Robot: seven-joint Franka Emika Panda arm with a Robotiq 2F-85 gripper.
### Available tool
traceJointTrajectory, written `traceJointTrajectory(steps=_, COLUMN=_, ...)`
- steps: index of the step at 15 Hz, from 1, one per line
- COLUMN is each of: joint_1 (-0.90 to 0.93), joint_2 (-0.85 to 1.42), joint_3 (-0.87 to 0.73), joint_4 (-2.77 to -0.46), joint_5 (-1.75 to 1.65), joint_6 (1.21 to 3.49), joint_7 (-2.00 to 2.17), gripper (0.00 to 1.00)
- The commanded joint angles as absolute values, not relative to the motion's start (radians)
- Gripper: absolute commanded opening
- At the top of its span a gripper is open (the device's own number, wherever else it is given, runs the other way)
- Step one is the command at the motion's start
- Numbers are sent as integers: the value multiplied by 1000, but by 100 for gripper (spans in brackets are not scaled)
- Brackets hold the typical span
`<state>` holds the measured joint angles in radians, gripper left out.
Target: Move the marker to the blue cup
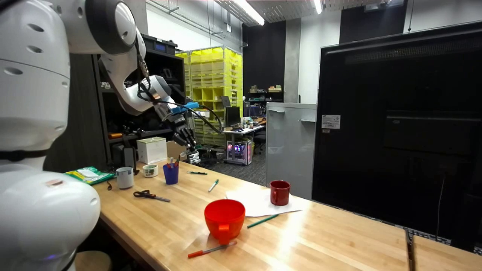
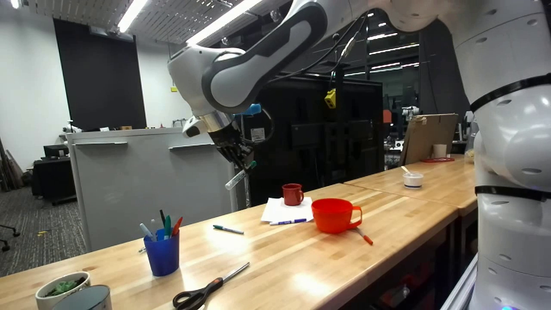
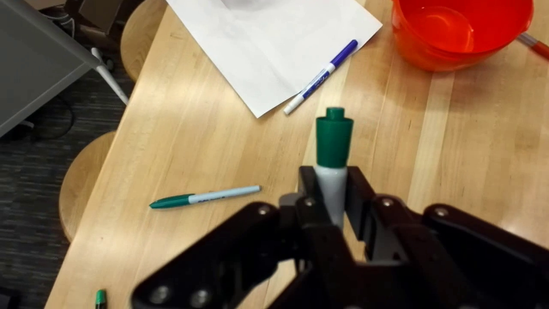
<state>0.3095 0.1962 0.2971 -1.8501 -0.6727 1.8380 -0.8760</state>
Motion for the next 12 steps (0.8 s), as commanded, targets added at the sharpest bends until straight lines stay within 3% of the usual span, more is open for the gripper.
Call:
traceJointTrajectory(steps=1, joint_1=315, joint_2=212, joint_3=300, joint_4=-1832, joint_5=-678, joint_6=1831, joint_7=-879, gripper=20)
traceJointTrajectory(steps=10, joint_1=322, joint_2=237, joint_3=302, joint_4=-1804, joint_5=-682, joint_6=1821, joint_7=-891, gripper=20)
traceJointTrajectory(steps=11, joint_1=322, joint_2=237, joint_3=302, joint_4=-1804, joint_5=-682, joint_6=1820, joint_7=-891, gripper=5)
traceJointTrajectory(steps=12, joint_1=328, joint_2=250, joint_3=304, joint_4=-1787, joint_5=-692, joint_6=1810, joint_7=-901, gripper=5)
